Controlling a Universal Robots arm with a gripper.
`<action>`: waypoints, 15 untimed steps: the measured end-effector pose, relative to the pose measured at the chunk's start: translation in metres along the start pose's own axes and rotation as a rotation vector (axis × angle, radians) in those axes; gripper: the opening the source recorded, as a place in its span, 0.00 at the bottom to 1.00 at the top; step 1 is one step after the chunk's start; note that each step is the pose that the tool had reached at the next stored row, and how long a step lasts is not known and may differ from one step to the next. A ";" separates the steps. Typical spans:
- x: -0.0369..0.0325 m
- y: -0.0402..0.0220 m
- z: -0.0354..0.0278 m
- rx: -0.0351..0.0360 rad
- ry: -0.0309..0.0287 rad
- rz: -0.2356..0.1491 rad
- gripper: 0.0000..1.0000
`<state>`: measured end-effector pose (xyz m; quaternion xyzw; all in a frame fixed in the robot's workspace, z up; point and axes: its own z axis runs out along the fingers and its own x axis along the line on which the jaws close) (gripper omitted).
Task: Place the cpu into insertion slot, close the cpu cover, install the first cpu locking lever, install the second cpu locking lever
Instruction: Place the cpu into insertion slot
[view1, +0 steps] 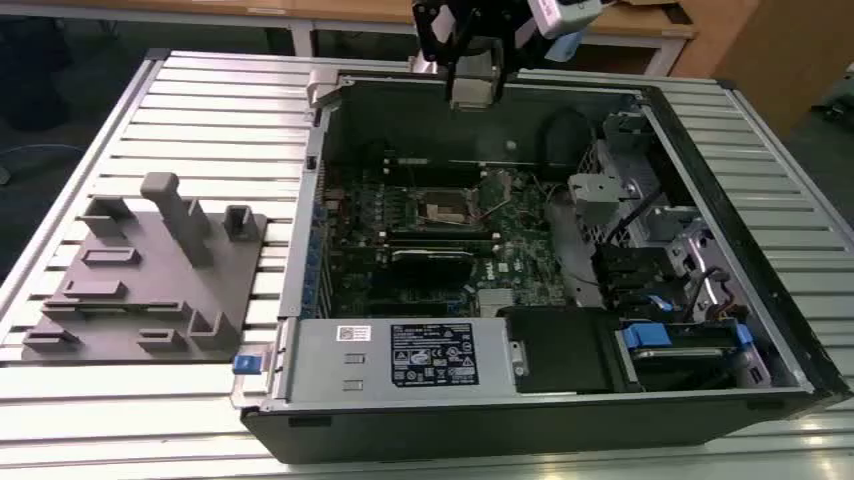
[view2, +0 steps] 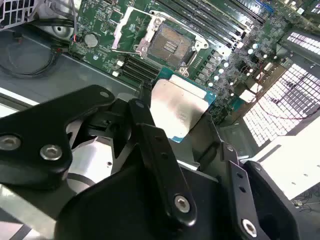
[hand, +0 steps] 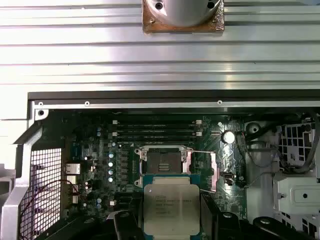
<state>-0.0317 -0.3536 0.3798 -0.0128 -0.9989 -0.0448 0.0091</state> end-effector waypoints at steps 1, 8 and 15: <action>0.0000 0.0000 0.0000 0.0001 0.0000 0.000 0.54; 0.0000 -0.0001 0.0011 0.0001 0.0001 0.000 0.54; -0.0001 -0.0001 0.0016 0.0001 0.0000 0.000 0.54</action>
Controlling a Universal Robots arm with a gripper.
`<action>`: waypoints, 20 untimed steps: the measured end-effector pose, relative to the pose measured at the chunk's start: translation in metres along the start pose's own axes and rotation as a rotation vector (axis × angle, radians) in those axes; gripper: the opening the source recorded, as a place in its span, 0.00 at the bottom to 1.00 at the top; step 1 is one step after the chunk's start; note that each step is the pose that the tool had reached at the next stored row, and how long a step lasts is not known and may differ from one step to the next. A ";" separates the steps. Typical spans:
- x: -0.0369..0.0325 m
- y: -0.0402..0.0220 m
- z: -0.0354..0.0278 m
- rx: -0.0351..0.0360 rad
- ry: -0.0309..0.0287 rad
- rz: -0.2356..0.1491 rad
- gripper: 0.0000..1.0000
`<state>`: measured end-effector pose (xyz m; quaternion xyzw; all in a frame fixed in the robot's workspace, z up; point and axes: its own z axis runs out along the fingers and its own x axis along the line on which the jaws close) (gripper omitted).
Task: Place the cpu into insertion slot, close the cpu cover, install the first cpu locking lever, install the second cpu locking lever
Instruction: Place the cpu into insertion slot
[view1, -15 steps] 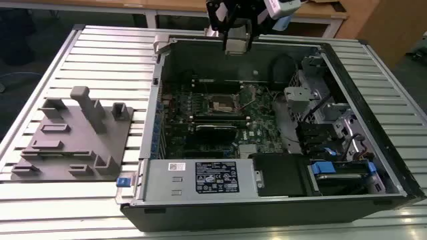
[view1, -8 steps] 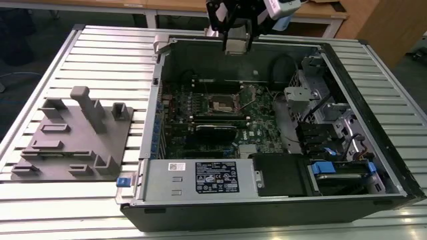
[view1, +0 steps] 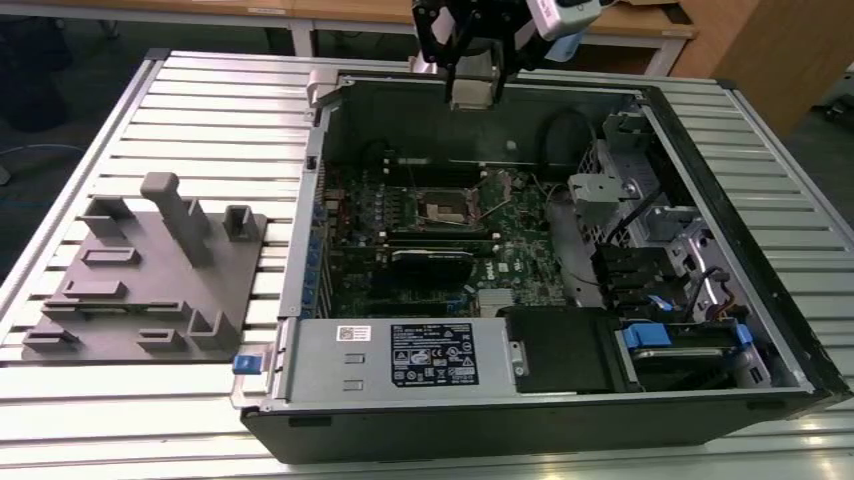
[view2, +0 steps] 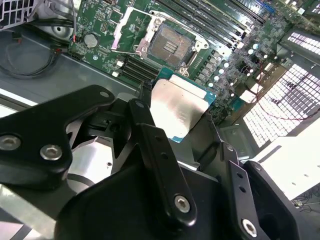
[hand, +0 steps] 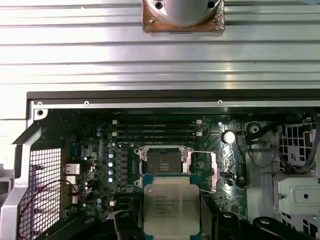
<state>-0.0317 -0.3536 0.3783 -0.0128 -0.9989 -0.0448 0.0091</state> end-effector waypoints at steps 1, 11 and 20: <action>0.0000 -0.0001 0.0007 -0.0003 -0.0001 0.000 0.54; 0.0000 -0.0002 0.0021 0.0000 0.0000 0.000 0.54; -0.0001 -0.0004 0.0040 -0.0002 -0.0001 0.000 0.54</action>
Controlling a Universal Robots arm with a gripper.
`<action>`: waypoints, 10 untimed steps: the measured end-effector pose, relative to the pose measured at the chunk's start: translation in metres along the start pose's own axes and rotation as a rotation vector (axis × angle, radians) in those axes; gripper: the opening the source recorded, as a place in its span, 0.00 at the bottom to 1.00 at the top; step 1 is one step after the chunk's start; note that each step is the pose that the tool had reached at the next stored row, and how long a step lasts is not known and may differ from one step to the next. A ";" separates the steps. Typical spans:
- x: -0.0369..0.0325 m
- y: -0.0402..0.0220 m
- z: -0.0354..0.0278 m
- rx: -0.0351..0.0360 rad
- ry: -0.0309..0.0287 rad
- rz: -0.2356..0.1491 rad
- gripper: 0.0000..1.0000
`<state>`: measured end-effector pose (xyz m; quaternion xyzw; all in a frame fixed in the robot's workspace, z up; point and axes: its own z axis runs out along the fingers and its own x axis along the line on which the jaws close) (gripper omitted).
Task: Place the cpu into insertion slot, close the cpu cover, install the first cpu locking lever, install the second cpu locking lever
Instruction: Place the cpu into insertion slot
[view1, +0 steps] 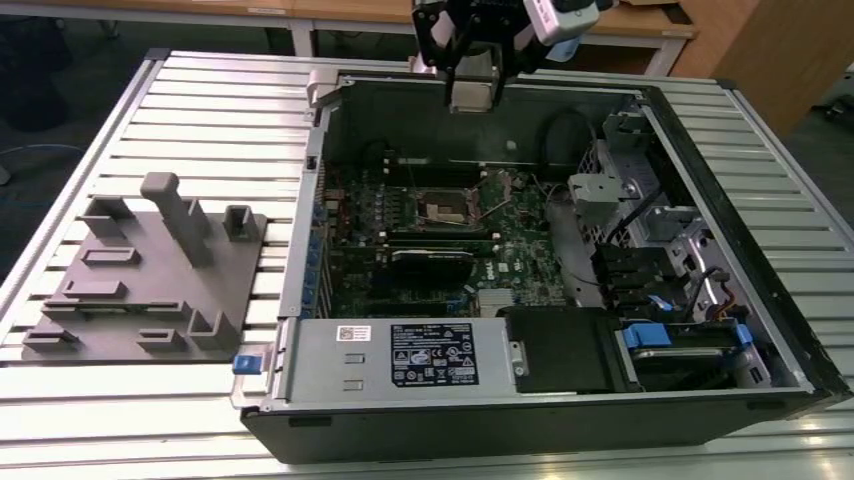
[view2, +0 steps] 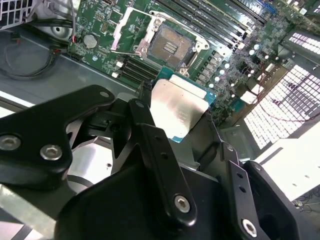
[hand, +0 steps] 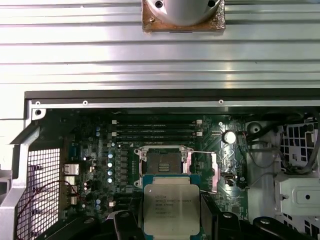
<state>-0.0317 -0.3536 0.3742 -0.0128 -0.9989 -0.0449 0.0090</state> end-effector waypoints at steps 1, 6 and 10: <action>0.0000 0.0000 0.0002 0.0002 0.0002 0.000 0.54; 0.0000 0.0000 0.0003 0.0002 0.0001 0.000 0.54; 0.0000 0.0000 0.0010 -0.0001 0.0000 0.000 0.54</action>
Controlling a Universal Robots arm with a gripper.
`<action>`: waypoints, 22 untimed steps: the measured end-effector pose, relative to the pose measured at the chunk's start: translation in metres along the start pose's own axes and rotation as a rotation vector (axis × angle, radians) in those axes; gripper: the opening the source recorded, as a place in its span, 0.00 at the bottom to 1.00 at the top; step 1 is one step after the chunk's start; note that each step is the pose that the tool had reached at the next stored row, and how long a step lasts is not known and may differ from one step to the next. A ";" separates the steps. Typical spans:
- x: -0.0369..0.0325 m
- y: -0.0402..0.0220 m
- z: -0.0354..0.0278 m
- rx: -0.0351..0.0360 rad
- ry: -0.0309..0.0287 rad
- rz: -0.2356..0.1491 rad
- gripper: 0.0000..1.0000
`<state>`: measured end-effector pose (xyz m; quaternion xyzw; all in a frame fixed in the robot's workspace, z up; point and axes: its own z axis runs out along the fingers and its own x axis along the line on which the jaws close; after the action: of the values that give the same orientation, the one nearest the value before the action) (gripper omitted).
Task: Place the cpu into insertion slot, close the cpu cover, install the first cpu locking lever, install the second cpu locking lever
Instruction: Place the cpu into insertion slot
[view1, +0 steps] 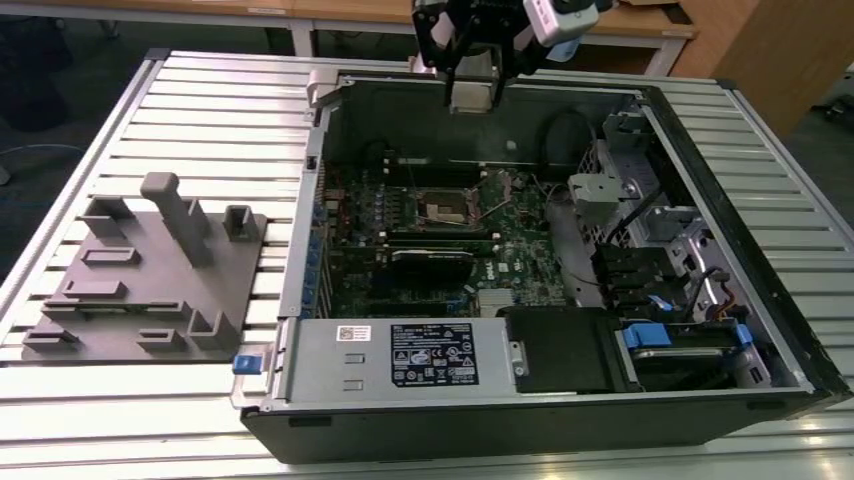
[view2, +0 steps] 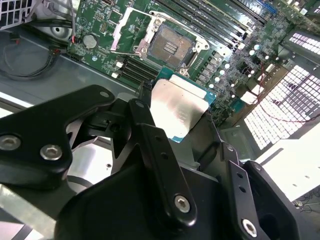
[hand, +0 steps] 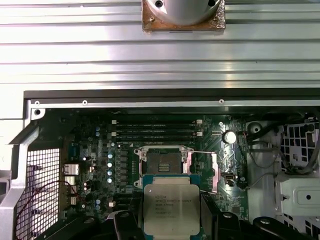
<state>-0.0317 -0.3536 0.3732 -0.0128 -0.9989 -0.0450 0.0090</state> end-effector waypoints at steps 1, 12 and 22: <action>0.0000 0.0000 0.0001 0.0002 0.0001 0.000 0.54; 0.0000 -0.0002 0.0017 0.0004 0.0002 0.000 0.54; 0.0000 -0.0003 0.0028 0.0004 0.0002 0.000 0.54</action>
<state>-0.0317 -0.3536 0.3704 -0.0128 -0.9989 -0.0448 0.0091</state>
